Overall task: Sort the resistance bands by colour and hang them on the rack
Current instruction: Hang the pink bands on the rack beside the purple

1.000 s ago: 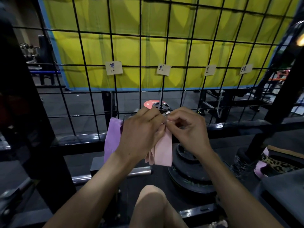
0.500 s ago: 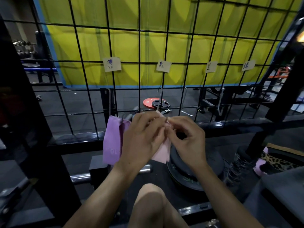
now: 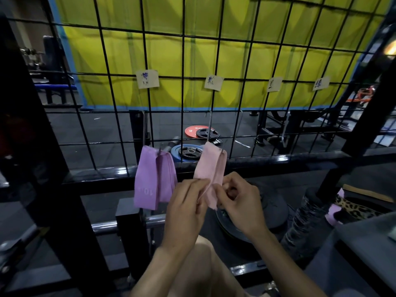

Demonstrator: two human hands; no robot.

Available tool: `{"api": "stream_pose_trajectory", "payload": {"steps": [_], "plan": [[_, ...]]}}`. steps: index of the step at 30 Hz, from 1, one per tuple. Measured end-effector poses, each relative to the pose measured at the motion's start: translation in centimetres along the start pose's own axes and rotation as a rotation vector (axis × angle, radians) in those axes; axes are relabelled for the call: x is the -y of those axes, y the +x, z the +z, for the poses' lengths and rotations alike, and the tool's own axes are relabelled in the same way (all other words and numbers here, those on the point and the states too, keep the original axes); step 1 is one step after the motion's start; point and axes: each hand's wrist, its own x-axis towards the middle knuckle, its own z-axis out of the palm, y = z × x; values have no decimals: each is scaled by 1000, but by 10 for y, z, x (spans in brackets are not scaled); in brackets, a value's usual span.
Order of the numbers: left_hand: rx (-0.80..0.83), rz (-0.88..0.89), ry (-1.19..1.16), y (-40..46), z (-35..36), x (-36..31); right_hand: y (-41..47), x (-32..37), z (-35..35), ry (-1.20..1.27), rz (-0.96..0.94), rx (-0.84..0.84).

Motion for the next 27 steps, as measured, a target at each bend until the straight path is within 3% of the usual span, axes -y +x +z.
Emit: {"api": "stream_pose_trajectory", "payload": {"steps": [9,17,21,27], "plan": [[-14,-46,-181,-8,3,-8,-4,2,-8,-10,-54,47],[105,-113,-210,-15,-18,0,-7,7,-14,17,-33,132],[112,-377,-270,-19,-23,-3,-8,6,-14,7,47,124],[58,-1084,-747,-12,-7,-19,-4,5,-13,-43,46,88]]}}
